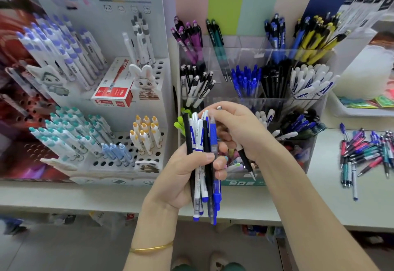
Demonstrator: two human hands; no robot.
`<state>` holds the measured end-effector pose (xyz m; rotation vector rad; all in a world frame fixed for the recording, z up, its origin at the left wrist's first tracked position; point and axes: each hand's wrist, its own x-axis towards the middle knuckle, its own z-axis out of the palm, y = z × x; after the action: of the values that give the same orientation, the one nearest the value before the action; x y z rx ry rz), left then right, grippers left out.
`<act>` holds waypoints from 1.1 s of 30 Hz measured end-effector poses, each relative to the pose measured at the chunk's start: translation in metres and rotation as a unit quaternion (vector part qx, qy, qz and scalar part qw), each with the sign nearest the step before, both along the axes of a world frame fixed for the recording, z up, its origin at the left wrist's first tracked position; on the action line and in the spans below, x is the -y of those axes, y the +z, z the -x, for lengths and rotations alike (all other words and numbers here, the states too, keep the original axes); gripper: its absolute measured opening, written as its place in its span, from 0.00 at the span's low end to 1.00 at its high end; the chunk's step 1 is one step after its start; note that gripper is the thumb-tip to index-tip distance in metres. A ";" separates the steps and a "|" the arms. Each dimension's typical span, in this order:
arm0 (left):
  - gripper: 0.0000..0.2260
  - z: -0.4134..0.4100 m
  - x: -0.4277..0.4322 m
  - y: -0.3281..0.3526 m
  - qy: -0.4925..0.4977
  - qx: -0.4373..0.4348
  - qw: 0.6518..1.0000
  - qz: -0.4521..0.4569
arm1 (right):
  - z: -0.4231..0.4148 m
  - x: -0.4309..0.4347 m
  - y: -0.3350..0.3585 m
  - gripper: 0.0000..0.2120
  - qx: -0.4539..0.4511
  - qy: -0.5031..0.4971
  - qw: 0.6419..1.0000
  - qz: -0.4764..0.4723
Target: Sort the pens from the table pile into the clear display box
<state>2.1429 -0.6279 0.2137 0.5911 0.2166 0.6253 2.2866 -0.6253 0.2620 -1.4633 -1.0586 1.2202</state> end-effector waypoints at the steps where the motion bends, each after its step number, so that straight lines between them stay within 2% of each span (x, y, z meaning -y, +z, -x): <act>1: 0.15 -0.001 0.000 0.001 0.004 0.004 1.000 0.004 | 0.000 0.000 -0.001 0.08 -0.004 0.007 1.000 0.007; 7: 0.16 0.000 -0.005 0.004 0.007 0.013 1.000 0.012 | -0.001 -0.001 -0.006 0.11 -0.073 0.030 0.997 0.016; 11: 0.17 -0.002 -0.008 0.006 0.036 -0.013 0.999 0.009 | -0.002 -0.004 -0.008 0.11 -0.095 -0.046 0.994 -0.014; 13: 0.14 -0.002 -0.008 0.007 0.057 -0.041 0.998 0.007 | -0.004 -0.004 -0.006 0.08 -0.111 -0.089 0.989 -0.026; 15: 0.11 -0.003 -0.007 0.009 0.074 -0.065 0.995 0.016 | -0.005 -0.004 -0.001 0.10 -0.124 -0.112 0.985 -0.045; 17: 0.08 -0.005 -0.006 0.010 0.092 -0.090 0.991 0.026 | -0.003 -0.002 0.007 0.12 -0.093 -0.115 0.986 -0.076; 20: 0.13 -0.008 -0.006 0.010 0.118 -0.121 0.986 0.011 | 0.004 0.003 0.019 0.10 -0.005 -0.097 0.990 -0.101; 23: 0.17 -0.008 -0.002 0.018 0.111 -0.104 0.988 0.019 | 0.010 0.001 0.017 0.09 0.036 -0.081 0.989 -0.117; 26: 0.18 -0.008 0.002 0.023 0.097 -0.101 0.990 0.017 | 0.011 -0.008 0.007 0.06 0.144 -0.076 0.977 -0.135; 30: 0.19 -0.008 0.002 0.021 0.096 -0.123 0.987 0.024 | 0.009 -0.014 -0.004 0.12 0.260 -0.060 0.953 -0.144; 33: 0.23 -0.009 0.000 0.015 0.088 -0.116 0.989 0.023 | 0.011 -0.014 -0.006 0.09 0.292 -0.040 0.946 -0.137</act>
<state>2.1517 -0.6279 0.2283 0.6047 0.5050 0.7204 2.2760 -0.6114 0.2565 -1.6637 -1.4739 0.5487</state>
